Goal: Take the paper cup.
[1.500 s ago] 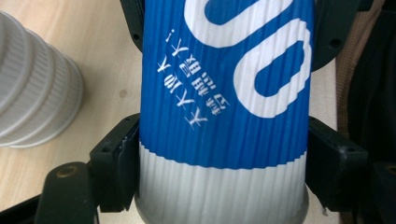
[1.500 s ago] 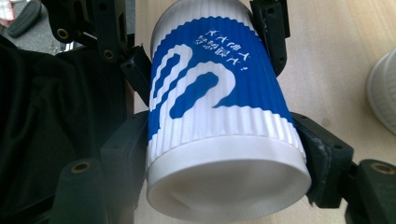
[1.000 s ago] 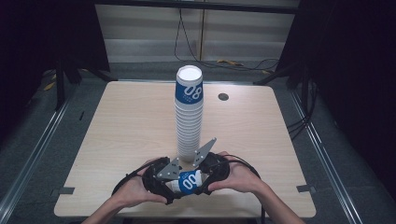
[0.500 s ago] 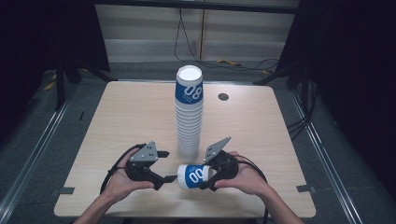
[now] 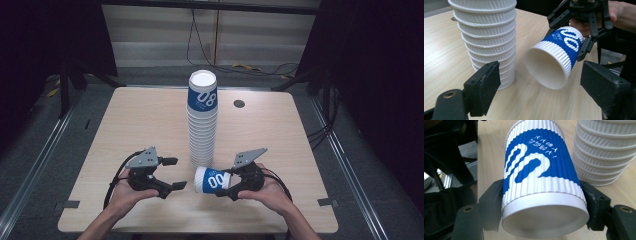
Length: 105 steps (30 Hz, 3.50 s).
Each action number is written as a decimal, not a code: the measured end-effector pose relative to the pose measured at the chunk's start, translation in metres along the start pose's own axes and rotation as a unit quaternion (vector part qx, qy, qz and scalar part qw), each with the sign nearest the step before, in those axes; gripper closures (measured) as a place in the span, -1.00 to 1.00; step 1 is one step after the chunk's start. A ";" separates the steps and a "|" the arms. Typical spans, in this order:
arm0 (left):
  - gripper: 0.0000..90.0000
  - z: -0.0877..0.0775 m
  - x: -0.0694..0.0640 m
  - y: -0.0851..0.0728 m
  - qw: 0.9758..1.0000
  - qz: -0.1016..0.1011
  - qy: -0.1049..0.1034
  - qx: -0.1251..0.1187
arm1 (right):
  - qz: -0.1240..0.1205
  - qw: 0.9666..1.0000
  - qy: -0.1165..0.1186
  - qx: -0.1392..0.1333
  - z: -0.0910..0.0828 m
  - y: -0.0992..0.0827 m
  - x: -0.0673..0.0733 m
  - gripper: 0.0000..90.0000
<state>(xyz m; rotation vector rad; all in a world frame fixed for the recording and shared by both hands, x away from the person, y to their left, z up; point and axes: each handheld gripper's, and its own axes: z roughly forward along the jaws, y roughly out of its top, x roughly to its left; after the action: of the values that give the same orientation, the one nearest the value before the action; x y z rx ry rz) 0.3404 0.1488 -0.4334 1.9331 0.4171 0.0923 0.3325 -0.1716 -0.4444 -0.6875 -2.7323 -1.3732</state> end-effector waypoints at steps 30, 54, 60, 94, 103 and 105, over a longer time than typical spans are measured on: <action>-0.65 0.010 -0.007 -0.003 0.998 -0.028 -0.051 -0.039 | -0.014 0.977 0.048 -0.208 0.007 -0.019 0.000 -0.35; -0.67 0.020 -0.013 0.006 0.996 -0.029 -0.079 -0.042 | -0.024 0.967 0.086 -0.237 0.015 -0.016 0.009 -0.34; -0.70 0.023 -0.013 0.010 0.996 -0.024 -0.077 -0.047 | -0.028 0.967 0.085 -0.237 0.016 -0.014 0.010 -0.34; -0.54 0.019 -0.013 0.011 0.994 -0.014 -0.095 -0.058 | 0.010 0.979 0.102 -0.176 0.021 -0.010 0.007 -0.58; -0.55 0.000 -0.001 0.010 0.995 -0.029 -0.073 -0.058 | 0.013 0.987 0.057 -0.151 0.020 -0.015 0.005 -0.66; -0.55 -0.005 0.002 0.010 0.996 -0.031 -0.065 -0.057 | 0.011 0.988 0.043 -0.145 0.019 -0.016 0.004 -0.66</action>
<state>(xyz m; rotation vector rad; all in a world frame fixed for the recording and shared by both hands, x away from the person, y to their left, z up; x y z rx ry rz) 0.3429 0.1508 -0.4224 1.8007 0.3773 -0.0500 0.3263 -0.1644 -0.4678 -0.6474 -2.4778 -1.7714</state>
